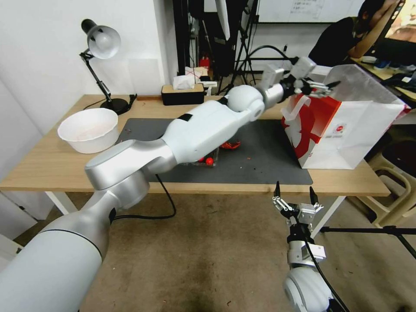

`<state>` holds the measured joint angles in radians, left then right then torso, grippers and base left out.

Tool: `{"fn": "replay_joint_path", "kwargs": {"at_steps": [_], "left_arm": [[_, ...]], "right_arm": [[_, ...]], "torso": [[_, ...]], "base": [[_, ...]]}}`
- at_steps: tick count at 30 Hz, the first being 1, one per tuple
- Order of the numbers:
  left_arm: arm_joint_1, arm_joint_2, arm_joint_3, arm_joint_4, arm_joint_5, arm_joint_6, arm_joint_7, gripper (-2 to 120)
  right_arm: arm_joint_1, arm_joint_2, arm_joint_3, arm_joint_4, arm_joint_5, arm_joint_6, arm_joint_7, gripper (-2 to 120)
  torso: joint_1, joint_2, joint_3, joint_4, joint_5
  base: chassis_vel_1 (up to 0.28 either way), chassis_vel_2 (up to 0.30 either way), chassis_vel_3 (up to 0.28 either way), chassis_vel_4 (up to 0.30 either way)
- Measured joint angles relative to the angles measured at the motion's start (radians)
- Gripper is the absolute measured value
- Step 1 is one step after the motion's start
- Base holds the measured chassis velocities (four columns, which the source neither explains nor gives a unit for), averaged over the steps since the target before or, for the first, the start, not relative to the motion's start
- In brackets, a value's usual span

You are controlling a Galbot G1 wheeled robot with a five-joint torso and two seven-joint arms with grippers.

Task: Pick up the trash from the table and place it into the takeout bag.

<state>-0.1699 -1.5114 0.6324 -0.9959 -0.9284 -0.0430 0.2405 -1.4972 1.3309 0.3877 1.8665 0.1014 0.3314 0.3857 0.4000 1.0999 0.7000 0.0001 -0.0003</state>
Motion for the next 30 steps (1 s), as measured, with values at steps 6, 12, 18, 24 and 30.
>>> {"fn": "replay_joint_path", "kwargs": {"at_steps": [6,12,18,24,30], "left_arm": [[0.060,0.133,-0.046,-0.060,0.007,0.001,-0.003,100],[0.118,0.251,-0.079,-0.124,0.010,0.003,-0.010,100],[0.151,0.296,-0.100,-0.156,0.012,0.004,-0.015,100],[0.180,0.330,-0.119,-0.181,0.016,0.004,-0.020,100],[0.284,0.423,-0.195,-0.264,0.025,0.006,-0.032,100]], "right_arm": [[0.004,-0.001,-0.003,-0.003,0.000,-0.002,0.000,100],[0.007,-0.003,-0.006,-0.006,0.000,-0.003,-0.001,100],[0.009,-0.004,-0.007,-0.007,0.000,-0.004,-0.002,100],[0.010,-0.005,-0.008,-0.008,-0.001,-0.005,-0.002,100],[0.012,-0.009,-0.010,-0.008,-0.001,-0.007,-0.003,100]], "torso": [[0.000,0.000,0.000,0.0000,-0.0002],[0.000,0.000,0.000,0.0002,-0.0005],[0.000,0.000,0.000,0.0002,-0.0001],[0.000,0.000,0.000,-0.0002,-0.0001],[0.000,0.000,0.000,0.0000,-0.0002]], "base": [[0.000,0.000,0.000,0.000],[0.000,0.000,0.000,0.000],[0.000,0.000,0.000,0.000],[0.000,0.000,0.000,0.000],[0.000,0.000,0.000,0.000]]}}
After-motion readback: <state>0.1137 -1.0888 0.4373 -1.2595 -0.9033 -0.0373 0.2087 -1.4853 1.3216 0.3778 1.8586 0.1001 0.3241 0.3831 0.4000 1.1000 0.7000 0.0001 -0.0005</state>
